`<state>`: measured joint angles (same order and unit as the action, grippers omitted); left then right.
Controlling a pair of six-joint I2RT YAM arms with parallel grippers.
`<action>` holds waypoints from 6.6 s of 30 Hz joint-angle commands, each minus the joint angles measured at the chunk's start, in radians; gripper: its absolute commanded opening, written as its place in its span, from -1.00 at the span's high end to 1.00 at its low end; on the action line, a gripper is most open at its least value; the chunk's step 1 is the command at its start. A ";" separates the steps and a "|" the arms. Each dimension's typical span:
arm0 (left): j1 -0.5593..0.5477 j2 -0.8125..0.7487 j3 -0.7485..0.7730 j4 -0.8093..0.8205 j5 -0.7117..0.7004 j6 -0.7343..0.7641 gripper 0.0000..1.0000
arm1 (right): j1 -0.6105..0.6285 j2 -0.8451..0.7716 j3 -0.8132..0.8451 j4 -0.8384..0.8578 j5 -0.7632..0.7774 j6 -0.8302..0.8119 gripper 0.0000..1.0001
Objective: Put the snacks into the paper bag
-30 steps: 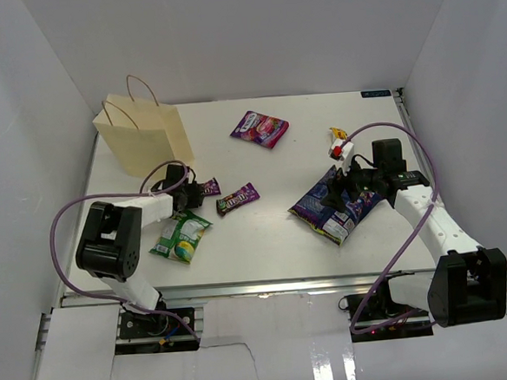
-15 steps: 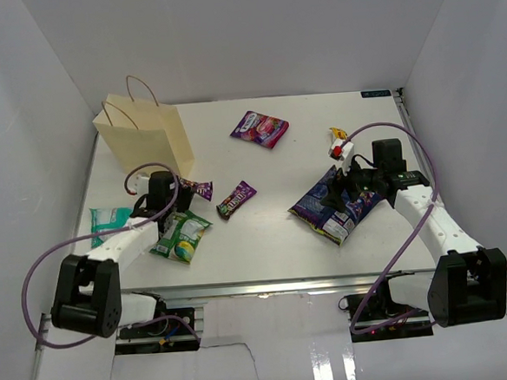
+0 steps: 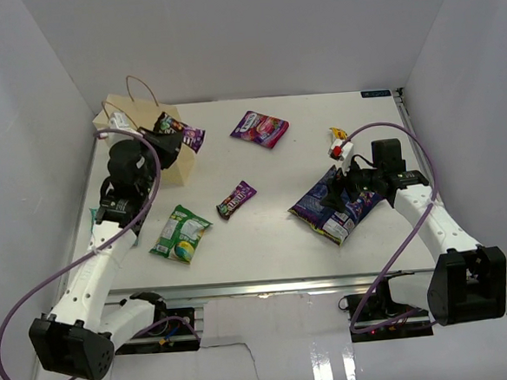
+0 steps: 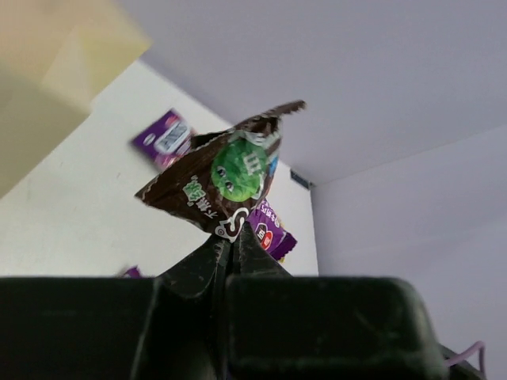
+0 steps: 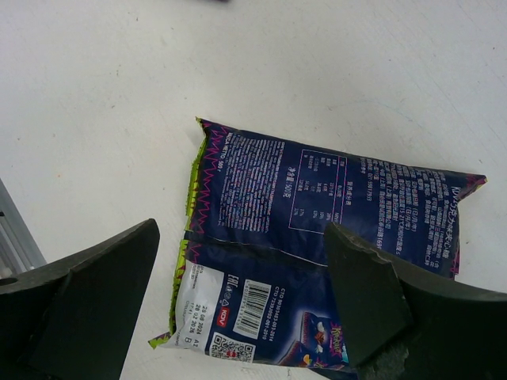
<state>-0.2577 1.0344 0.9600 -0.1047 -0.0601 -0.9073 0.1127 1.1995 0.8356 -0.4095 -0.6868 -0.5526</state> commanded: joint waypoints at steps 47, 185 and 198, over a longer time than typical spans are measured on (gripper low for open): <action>0.256 0.311 0.631 -0.156 0.273 0.407 -0.56 | 0.015 -0.009 0.000 -0.029 -0.128 -0.061 -0.81; 0.173 0.562 0.982 -0.461 -0.310 0.591 1.00 | 0.091 0.067 -0.009 -0.005 0.067 0.085 -0.84; 0.186 0.572 0.990 -0.470 -0.276 0.575 -0.68 | 0.091 0.074 -0.001 -0.009 0.066 0.082 -0.84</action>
<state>-0.0776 1.6642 1.9232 -0.5972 -0.3634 -0.3233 0.1993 1.2865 0.8349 -0.4168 -0.6079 -0.4561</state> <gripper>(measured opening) 0.829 0.920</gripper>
